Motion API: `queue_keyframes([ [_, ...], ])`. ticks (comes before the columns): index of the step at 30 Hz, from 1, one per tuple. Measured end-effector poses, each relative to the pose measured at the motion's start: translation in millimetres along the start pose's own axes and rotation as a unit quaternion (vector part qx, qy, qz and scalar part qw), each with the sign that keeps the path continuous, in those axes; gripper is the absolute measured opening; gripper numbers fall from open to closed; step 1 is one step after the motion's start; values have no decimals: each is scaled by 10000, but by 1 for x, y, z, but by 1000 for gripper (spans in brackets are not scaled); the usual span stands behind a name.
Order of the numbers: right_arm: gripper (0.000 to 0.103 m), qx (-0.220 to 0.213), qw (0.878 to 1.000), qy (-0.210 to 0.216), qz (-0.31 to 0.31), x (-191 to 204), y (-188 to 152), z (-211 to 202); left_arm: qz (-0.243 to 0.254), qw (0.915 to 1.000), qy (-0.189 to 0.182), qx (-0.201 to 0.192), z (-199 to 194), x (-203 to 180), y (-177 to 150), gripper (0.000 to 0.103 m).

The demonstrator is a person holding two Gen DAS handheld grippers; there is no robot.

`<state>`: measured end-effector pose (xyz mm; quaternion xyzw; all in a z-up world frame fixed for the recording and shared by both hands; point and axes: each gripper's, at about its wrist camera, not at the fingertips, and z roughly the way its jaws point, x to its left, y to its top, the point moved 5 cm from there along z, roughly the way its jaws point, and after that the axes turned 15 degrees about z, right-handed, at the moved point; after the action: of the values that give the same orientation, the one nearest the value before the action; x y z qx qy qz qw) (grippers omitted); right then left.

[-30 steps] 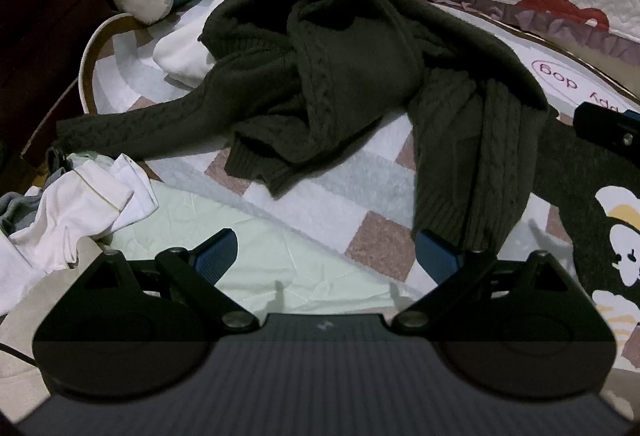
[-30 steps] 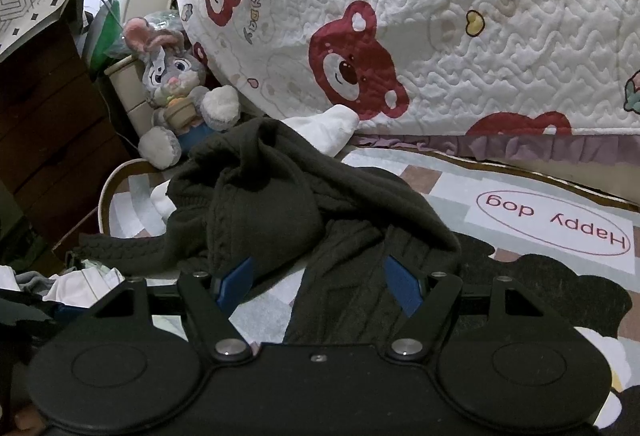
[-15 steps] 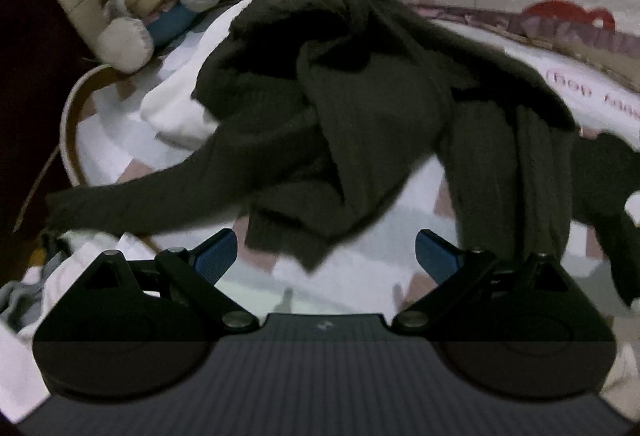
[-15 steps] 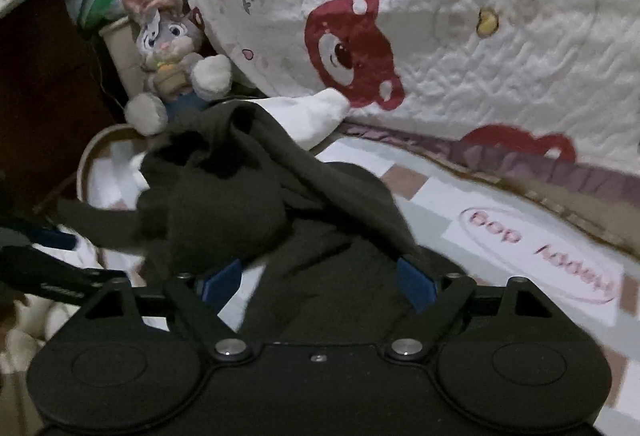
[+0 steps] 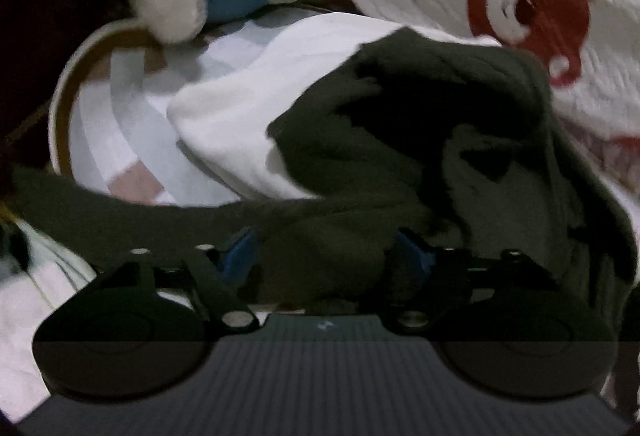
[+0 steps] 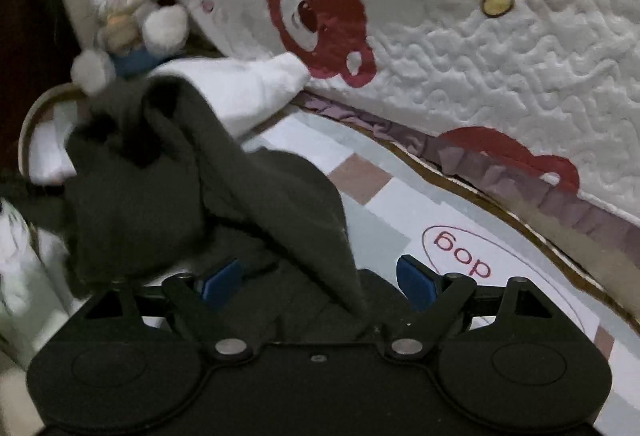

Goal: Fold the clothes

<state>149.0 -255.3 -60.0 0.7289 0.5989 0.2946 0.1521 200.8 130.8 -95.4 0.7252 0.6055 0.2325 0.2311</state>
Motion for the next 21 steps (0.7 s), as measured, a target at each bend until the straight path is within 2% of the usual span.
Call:
queue_keyframes([
  [1, 88, -9, 10000, 74, 62, -2, -8, 5, -83, 9999, -47, -51, 3, 7, -4, 61],
  [4, 88, -32, 9970, 395, 668, -17, -31, 22, -179, 9996, -179, -119, 8, 22, -13, 59],
  [9, 88, 94, 9914, 299, 1270, -35, -53, 48, -60, 9976, -550, -427, 6, 23, -11, 60],
  [13, 88, 57, 9903, 396, 1333, -34, -52, 52, 206, 9952, -805, -510, 13, 6, -7, 66],
  [16, 88, 60, 9878, 505, 1470, -34, -53, 56, 299, 9952, -871, -338, 32, -1, 5, 76],
  [17, 88, 80, 9876, 505, 1485, -33, -53, 58, 319, 9957, -828, -278, 37, 1, 13, 76],
  [18, 88, 99, 9874, 505, 1499, -32, -53, 61, 306, 9959, -810, -242, 41, 3, 19, 77],
  [21, 88, 156, 9865, 504, 1548, -29, -53, 68, -131, 9926, -1138, -393, 41, 12, 24, 88],
])
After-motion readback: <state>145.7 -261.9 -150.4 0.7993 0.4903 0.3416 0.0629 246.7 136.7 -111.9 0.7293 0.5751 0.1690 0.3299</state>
